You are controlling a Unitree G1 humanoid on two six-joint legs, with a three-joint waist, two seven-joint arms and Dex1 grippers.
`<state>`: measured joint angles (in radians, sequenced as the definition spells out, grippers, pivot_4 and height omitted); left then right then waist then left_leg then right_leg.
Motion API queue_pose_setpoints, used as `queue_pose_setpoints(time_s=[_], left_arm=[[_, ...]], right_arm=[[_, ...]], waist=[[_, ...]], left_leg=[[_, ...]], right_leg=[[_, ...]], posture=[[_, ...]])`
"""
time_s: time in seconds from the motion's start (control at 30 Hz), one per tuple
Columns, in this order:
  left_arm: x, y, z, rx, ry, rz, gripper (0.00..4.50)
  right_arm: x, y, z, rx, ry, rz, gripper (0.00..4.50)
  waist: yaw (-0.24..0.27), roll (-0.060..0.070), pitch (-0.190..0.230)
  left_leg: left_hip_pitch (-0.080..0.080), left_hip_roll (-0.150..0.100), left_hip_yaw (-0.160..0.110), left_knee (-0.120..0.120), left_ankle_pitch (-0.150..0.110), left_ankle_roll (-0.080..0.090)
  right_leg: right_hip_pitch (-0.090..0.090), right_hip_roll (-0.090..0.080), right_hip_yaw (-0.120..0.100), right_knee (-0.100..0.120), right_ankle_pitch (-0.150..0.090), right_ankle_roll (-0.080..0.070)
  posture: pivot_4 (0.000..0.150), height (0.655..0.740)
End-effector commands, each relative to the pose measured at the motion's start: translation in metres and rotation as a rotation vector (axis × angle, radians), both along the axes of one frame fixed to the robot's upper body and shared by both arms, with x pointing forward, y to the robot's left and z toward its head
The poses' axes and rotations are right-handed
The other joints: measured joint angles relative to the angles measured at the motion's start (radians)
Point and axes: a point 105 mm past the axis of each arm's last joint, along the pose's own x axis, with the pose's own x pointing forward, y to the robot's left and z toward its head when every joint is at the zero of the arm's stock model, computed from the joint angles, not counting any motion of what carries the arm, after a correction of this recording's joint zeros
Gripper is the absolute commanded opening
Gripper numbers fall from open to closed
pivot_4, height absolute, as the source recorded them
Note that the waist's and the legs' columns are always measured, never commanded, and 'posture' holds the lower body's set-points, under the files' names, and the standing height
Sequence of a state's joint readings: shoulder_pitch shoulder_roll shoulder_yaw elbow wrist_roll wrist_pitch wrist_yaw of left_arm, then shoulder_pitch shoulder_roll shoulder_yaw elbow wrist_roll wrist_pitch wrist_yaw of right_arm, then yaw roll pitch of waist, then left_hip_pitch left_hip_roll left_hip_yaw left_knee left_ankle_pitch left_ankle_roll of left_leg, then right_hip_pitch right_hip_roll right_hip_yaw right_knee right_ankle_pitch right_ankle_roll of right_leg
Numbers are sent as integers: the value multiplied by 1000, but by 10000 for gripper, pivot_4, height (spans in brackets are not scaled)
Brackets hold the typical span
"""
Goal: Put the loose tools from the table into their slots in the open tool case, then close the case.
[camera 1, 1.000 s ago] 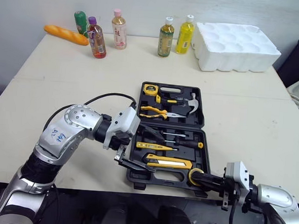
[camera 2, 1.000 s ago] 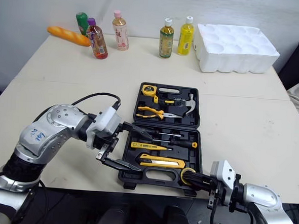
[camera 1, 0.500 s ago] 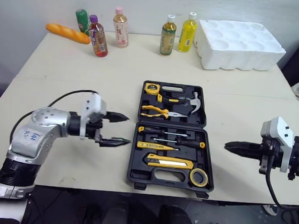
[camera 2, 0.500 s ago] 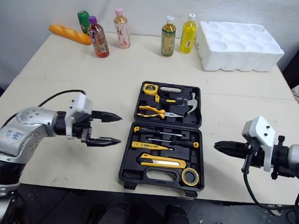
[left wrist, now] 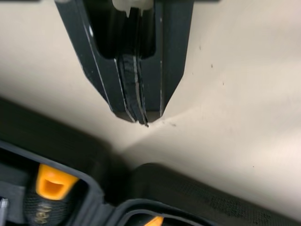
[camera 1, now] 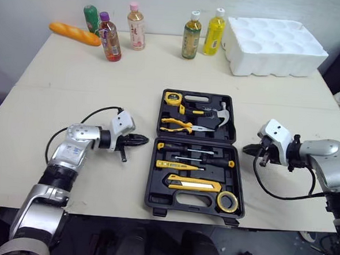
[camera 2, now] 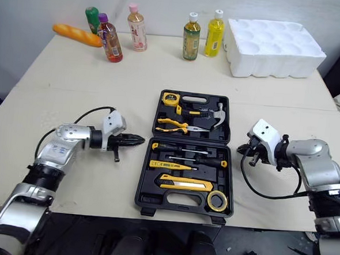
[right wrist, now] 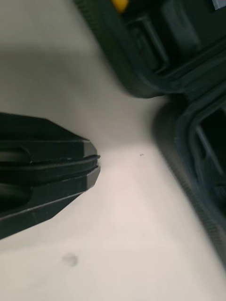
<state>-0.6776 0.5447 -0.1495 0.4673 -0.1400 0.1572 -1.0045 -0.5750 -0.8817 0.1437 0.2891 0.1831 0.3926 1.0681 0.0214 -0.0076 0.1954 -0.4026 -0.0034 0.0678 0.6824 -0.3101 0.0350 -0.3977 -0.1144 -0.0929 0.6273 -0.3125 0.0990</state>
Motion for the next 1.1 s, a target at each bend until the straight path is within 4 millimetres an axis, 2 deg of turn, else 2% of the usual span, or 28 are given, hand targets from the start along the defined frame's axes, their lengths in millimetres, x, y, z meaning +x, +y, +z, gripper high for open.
queue_pose_setpoints(time_s=[0.03,0.17,0.33,0.43,0.57,0.77,0.9,1.0,1.1], left_arm=[[8,-10,2,18,-38,-15,979],[12,-26,8,-12,-44,-37,979],[1,-40,8,-19,-15,-121,979],[-12,-47,7,-27,17,-180,979],[-21,-52,-4,8,21,-195,979],[-15,-50,-2,5,13,-134,979],[-8,-38,0,0,17,-51,979],[-9,-16,2,32,23,-4,979],[-15,8,10,38,43,34,9666]], right_arm=[[4,18,6,20,-18,64,0],[1,33,5,36,-21,103,0],[2,41,11,64,-41,109,0],[-7,51,15,89,-50,177,0],[-8,54,12,81,-51,168,0],[-12,54,10,55,-39,178,0],[-10,45,11,-12,-77,126,0],[-13,26,19,-67,-97,93,0],[-19,11,28,-79,-102,62,0]], waist=[[0,0,0],[0,0,0],[0,0,0],[0,0,0],[-2,0,0],[0,0,0],[1,0,0],[1,0,0],[-2,0,0]], left_leg=[[0,0,0,0,1,1],[0,-1,0,1,1,2],[0,-1,-1,1,1,2],[0,-1,-1,1,1,2],[0,-1,-1,0,1,2],[0,-1,-1,1,1,2],[0,-1,-1,1,1,2],[0,-1,-2,1,1,2],[0,-1,-2,1,1,2]], right_leg=[[1,0,0,0,1,1],[1,0,0,0,1,2],[1,0,0,0,1,2],[1,0,0,0,1,2],[1,0,0,-1,1,2],[2,0,0,0,1,2],[2,0,0,0,1,2],[2,0,0,0,1,2],[2,0,0,0,1,2]], posture=[[1500,7384],[1500,7384],[1500,7384],[1500,7384],[1500,7384],[1500,7384],[1500,7384],[1500,7384],[1500,7384]])
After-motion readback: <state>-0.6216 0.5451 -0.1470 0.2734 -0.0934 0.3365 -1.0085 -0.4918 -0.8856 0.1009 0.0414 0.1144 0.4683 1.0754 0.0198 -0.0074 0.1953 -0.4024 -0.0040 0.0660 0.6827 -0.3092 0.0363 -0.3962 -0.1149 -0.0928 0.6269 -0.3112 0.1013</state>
